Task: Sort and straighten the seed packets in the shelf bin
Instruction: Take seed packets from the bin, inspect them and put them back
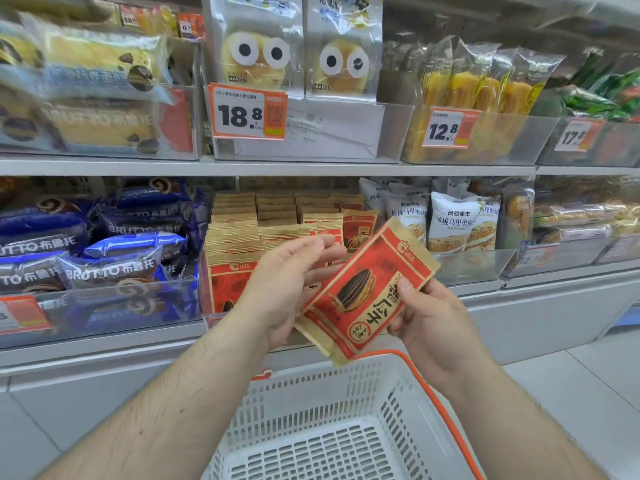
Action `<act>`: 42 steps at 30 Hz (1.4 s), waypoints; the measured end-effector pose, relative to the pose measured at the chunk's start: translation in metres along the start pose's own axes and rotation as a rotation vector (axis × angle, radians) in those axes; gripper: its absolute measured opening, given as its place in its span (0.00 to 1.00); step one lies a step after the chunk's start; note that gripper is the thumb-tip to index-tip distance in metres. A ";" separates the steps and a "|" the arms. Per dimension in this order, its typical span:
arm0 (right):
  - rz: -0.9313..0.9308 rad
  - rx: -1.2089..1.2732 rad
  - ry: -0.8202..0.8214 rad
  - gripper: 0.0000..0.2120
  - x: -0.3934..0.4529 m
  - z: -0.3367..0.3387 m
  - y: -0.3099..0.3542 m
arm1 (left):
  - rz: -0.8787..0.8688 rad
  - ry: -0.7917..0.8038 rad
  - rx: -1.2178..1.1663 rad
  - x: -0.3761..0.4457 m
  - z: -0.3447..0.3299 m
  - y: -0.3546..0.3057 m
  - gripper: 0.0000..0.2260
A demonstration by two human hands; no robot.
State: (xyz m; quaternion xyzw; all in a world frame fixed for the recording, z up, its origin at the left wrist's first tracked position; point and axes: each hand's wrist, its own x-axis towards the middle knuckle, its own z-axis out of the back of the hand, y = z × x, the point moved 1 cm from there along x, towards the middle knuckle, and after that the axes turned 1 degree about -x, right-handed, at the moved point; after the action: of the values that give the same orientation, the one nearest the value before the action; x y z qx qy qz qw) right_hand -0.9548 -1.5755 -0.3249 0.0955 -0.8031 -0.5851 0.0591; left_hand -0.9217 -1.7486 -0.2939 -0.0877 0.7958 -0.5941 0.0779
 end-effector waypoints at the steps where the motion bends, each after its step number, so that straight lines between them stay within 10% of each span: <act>1: 0.009 0.084 -0.024 0.06 0.002 0.000 0.004 | -0.028 -0.024 -0.011 0.003 0.000 -0.006 0.11; 7: 0.216 0.255 -0.125 0.07 0.029 -0.005 0.043 | -0.331 -0.198 0.336 0.021 0.008 -0.017 0.08; 15: 0.443 -0.417 -0.026 0.05 0.100 -0.019 0.099 | -0.505 -0.022 1.434 0.041 0.000 -0.016 0.16; 42: 0.023 -1.540 0.457 0.06 0.186 -0.050 0.065 | -0.388 0.044 1.555 0.048 -0.005 0.006 0.17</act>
State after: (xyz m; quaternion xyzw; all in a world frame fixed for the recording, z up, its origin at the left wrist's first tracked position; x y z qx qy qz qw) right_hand -1.1310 -1.6438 -0.2504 0.1370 -0.1429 -0.9402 0.2773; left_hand -0.9697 -1.7532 -0.2987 -0.1332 0.1257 -0.9831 -0.0037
